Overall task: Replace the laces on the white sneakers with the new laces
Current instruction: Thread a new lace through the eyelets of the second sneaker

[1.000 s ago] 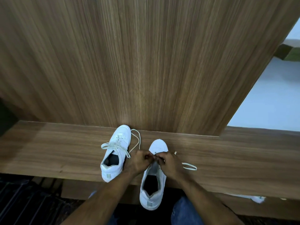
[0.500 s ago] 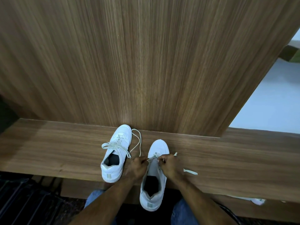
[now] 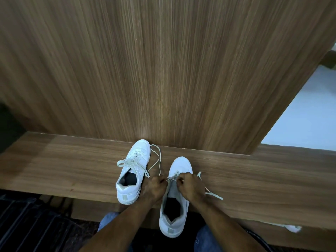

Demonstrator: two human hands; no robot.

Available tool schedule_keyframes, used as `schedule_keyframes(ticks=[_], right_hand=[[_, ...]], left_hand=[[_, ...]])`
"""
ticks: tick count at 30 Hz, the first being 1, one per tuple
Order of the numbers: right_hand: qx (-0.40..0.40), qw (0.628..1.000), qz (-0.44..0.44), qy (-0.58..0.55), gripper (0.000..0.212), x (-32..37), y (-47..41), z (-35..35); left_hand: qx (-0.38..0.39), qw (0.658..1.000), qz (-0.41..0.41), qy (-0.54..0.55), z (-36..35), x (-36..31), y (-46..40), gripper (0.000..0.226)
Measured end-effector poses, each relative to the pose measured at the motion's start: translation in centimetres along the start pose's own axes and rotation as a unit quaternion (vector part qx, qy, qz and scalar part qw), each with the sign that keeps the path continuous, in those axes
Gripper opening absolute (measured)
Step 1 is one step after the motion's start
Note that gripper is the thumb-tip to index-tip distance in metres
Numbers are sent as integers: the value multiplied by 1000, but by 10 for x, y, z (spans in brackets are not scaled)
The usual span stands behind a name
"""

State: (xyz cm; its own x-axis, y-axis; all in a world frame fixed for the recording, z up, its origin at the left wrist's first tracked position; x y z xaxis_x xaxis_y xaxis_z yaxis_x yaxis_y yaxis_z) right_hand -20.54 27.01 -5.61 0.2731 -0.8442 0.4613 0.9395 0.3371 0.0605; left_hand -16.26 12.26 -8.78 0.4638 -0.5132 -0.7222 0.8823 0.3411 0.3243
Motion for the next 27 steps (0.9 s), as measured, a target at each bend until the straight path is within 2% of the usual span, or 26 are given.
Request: schedule_keyframes(ticks=[4, 8, 10, 12, 16, 18, 21, 25, 27], right_hand=[[16, 998, 41, 48, 24, 5, -1, 1], [39, 995, 62, 60, 23, 5, -3, 1], [35, 996, 62, 57, 23, 5, -3, 1], [32, 997, 62, 44, 25, 4, -3, -3], [16, 998, 63, 2, 26, 4, -3, -8], [4, 998, 60, -4, 26, 1, -1, -10], [-19, 998, 59, -15, 21, -3, 1, -9], [-58, 994, 68, -56, 24, -12, 7, -6], [-67, 993, 75, -61, 24, -21, 10, -4]], left_hand=[[16, 1000, -2, -19, 2, -1, 1, 22], [13, 1000, -13, -14, 2, -2, 3, 29], [9, 1000, -13, 4, 3, -6, 8, 24], [11, 999, -4, 50, 3, -10, 13, 26], [26, 969, 104, 222, 0, -9, 10, 27], [31, 965, 129, 227, 1, -11, 8, 30], [37, 978, 113, 174, 1, -19, 4, 36], [11, 990, 86, 113, 10, -27, -3, 17], [-33, 969, 115, 214, 21, -35, -4, 18]])
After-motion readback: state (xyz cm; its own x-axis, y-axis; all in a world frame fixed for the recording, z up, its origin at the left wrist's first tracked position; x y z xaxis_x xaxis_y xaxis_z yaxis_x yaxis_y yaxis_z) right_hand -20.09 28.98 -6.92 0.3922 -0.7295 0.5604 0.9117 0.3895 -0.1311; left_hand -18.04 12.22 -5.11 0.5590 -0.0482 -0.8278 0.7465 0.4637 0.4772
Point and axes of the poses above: each hand's wrist, its own y-axis away from the middle knuckle, its own z-axis out of the back of the hand, x = y × z, the point moved 1 cm from there along -y, towards the middle knuckle, and after that the axes turned 4 degrees about -y, right-handed, at the moved point
